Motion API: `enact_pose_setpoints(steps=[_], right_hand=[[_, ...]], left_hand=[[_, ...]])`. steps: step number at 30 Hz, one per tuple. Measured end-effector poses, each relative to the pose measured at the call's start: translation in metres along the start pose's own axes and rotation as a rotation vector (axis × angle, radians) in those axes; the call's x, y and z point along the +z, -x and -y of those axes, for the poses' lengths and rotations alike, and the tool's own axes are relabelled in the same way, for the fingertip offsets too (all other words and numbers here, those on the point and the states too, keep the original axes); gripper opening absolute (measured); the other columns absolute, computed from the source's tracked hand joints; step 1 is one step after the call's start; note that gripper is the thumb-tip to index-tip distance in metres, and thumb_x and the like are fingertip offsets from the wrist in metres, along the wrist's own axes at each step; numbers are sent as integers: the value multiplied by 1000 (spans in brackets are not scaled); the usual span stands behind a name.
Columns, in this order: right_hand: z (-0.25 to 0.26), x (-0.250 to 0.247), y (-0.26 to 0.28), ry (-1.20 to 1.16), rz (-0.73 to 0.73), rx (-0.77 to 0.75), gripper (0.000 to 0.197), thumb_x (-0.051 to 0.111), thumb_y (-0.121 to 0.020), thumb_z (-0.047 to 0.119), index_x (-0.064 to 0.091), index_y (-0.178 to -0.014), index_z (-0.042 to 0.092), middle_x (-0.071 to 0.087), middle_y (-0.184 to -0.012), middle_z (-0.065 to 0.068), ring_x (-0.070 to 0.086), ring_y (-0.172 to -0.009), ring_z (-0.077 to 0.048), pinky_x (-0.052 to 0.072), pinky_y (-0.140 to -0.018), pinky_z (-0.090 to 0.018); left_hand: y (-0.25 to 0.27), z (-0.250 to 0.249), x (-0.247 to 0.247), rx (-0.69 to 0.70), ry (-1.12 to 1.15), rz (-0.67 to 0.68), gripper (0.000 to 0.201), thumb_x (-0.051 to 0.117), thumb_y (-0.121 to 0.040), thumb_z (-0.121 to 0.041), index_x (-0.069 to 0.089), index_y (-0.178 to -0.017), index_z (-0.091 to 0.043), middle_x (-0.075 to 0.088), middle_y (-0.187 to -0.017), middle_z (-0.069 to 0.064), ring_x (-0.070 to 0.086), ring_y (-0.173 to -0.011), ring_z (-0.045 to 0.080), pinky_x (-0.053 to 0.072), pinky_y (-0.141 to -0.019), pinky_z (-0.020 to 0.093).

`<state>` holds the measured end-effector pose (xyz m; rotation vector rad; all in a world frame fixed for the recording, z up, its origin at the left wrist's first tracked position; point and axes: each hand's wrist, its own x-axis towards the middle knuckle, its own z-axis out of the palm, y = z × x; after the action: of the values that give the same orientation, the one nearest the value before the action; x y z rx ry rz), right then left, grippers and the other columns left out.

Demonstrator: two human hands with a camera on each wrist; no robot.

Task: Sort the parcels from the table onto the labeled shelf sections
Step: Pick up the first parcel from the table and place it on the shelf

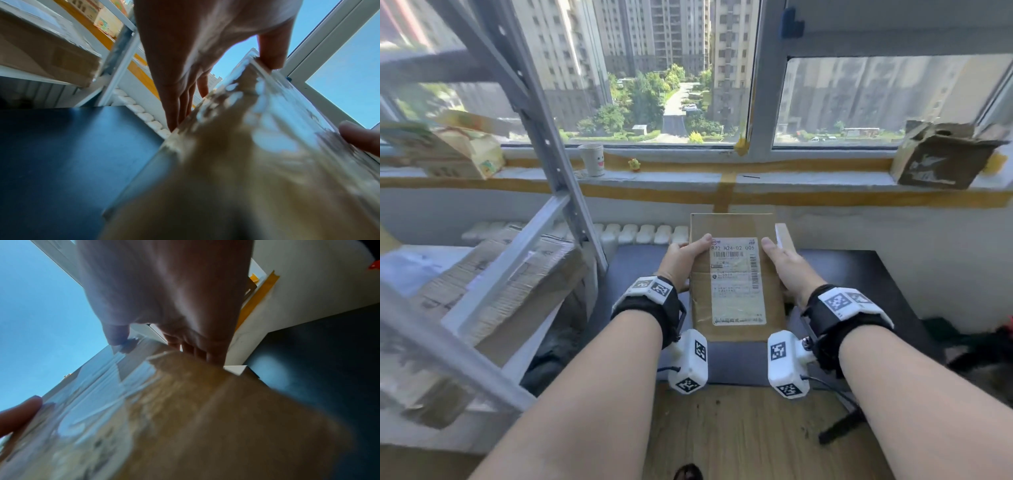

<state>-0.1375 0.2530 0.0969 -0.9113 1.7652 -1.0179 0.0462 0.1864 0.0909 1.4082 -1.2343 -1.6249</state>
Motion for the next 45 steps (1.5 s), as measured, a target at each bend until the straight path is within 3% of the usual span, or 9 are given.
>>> enact_pose_setpoints(steps=[4, 8, 11, 18, 32, 34, 37, 41, 45], right_hand=[[-17, 3, 50, -67, 102, 22, 48, 48, -88, 64, 65, -105, 22, 70, -119, -5, 65, -109, -26, 47, -104, -46], [-21, 11, 92, -126, 203, 60, 39, 45, -94, 58, 67, -88, 26, 73, -90, 3, 68, -85, -17, 54, -80, -37], [-20, 23, 116, -100, 232, 39, 39, 44, -94, 56, 67, -82, 27, 72, -86, 2, 66, -78, -14, 51, -75, -32], [-19, 75, 166, -39, 308, 14, 38, 45, -94, 56, 65, -82, 26, 70, -87, 1, 64, -79, -14, 48, -72, -30], [-3, 245, 279, 88, 478, -67, 38, 43, -93, 56, 65, -96, 25, 72, -94, -1, 66, -83, -17, 46, -67, -34], [3, 278, 299, 84, 497, -67, 36, 44, -94, 54, 65, -93, 26, 73, -94, -1, 66, -82, -16, 46, -69, -34], [13, 329, 333, 94, 518, -74, 37, 46, -92, 56, 66, -95, 25, 73, -94, -1, 67, -82, -15, 49, -67, -32], [28, 398, 372, 82, 515, -98, 48, 52, -82, 66, 67, -103, 26, 75, -104, -1, 70, -99, -24, 52, -94, -49], [53, 459, 406, 36, 547, -135, 46, 51, -82, 69, 66, -93, 26, 74, -100, -3, 69, -91, -24, 53, -89, -45]], left_hand=[[53, 23, -2, 4, 34, -4, 42, 56, -93, -42, 63, -114, -7, 66, -84, 2, 61, -71, 16, 49, -54, 21], [95, 40, -14, -15, 39, -64, 86, 64, -67, -64, 55, -132, -10, 69, -113, 7, 66, -98, 23, 51, -67, 32], [121, 46, -25, 3, 59, -111, 103, 66, -54, -68, 50, -138, -10, 67, -122, 11, 67, -97, 22, 51, -59, 28], [184, 65, -81, 64, 99, -134, 35, 53, -95, -40, 68, -100, -8, 67, -79, 6, 64, -55, 14, 47, -42, 14], [315, 108, -261, -25, 48, -321, 53, 63, -67, -66, 73, -93, -20, 73, -101, 8, 66, -106, 32, 46, -102, 50], [336, 114, -294, -29, 66, -362, 65, 64, -64, -66, 70, -106, -17, 73, -102, 9, 67, -100, 28, 49, -99, 47], [365, 123, -350, 4, 76, -359, 32, 54, -90, -49, 66, -81, -20, 71, -70, -1, 62, -75, 17, 50, -87, 34], [410, 130, -420, -20, 102, -379, 32, 52, -90, -54, 60, -83, -25, 63, -79, 2, 60, -74, 17, 51, -73, 30], [448, 133, -484, -62, 105, -385, 40, 53, -85, -62, 60, -86, -23, 64, -83, 6, 62, -77, 22, 50, -76, 32]])
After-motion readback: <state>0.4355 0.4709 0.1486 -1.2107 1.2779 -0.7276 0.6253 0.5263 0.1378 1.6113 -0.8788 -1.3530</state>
